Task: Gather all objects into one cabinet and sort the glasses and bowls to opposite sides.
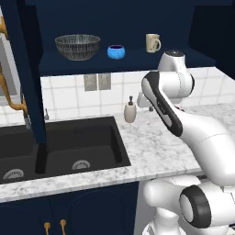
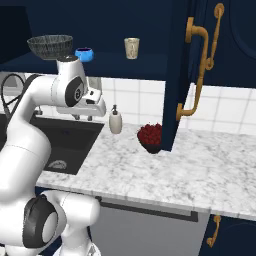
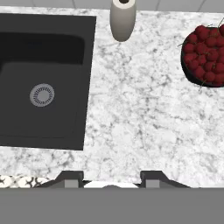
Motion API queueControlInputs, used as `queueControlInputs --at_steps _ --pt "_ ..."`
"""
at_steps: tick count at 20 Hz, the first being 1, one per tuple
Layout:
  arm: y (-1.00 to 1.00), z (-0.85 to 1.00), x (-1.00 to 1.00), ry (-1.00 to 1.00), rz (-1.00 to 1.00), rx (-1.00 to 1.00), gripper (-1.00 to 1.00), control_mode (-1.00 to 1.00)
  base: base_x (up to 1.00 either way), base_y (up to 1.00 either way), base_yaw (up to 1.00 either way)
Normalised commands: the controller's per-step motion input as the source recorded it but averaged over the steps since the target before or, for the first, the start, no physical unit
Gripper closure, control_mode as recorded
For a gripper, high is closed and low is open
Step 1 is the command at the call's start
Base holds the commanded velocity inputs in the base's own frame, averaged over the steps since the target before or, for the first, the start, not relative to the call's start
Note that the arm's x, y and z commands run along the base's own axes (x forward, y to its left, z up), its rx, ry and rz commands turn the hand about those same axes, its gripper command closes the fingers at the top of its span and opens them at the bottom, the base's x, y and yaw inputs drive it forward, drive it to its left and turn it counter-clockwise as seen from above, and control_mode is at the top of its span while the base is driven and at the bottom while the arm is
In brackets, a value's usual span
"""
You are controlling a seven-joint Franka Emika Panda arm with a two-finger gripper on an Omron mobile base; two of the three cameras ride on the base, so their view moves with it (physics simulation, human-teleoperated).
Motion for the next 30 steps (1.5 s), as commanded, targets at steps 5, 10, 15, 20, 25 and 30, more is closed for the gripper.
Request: queueControlInputs --at_steps 5,10,15,20,25,30 --pt "0.0 0.0 0.0 0.0 0.0 0.0 -1.0 1.0 -0.08 0.0 0.0" --pt "0.0 0.0 0.0 0.0 0.0 0.0 -1.0 1.0 -0.55 -0.01 0.0" --pt "0.0 0.0 0.0 0.0 0.0 0.0 -1.0 1.0 -0.95 -0.06 -0.01" --pt "0.0 0.0 0.0 0.0 0.0 0.0 -1.0 1.0 -0.53 -0.03 -0.09" --pt "0.0 0.0 0.0 0.0 0.0 0.0 -1.0 1.0 -0.14 0.0 -0.27" --pt "0.0 0.0 0.0 0.0 0.0 0.0 -1.0 1.0 0.0 0.0 -0.64"
